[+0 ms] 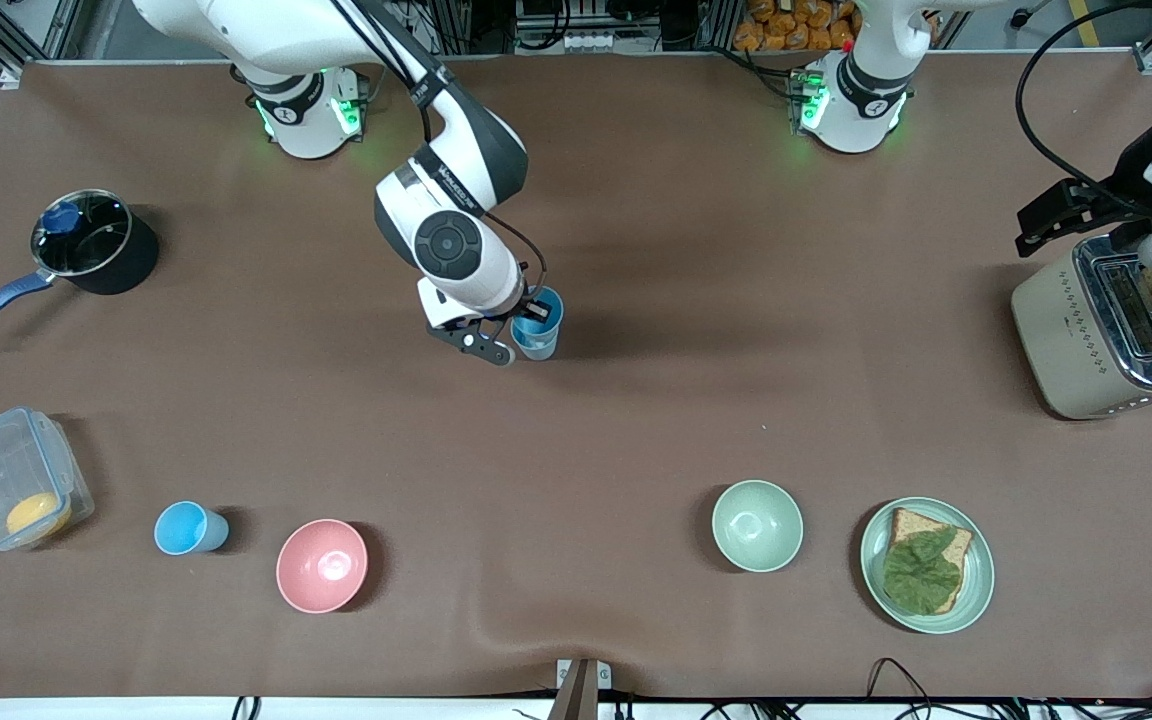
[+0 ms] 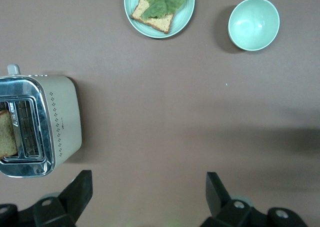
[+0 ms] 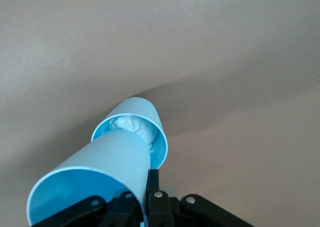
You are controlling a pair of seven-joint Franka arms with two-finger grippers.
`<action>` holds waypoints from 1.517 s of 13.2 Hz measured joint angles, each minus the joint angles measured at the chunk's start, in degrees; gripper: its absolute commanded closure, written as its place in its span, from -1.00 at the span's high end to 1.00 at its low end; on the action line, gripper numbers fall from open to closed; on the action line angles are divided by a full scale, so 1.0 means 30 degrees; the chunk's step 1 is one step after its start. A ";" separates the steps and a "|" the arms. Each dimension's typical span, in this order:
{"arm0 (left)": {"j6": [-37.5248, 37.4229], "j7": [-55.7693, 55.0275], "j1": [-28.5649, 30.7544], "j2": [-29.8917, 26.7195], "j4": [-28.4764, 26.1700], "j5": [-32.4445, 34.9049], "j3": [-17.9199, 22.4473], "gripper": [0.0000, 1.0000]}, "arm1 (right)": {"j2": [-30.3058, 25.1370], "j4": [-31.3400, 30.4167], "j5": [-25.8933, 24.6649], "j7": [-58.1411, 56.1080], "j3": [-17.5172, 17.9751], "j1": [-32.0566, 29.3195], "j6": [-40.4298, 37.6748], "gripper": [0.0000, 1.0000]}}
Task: Stack blue cups with both arms
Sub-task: 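Carry the held cup with the right gripper and lower it onto the placed cup, then open the right gripper and lift it off the stacked cups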
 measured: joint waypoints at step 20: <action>0.0008 -0.0005 0.0383 -0.0619 -0.0131 0.0000 -0.0595 1.00 | -0.6768 0.0888 -0.2455 -1.6843 -0.0974 -0.9206 -0.7236 1.00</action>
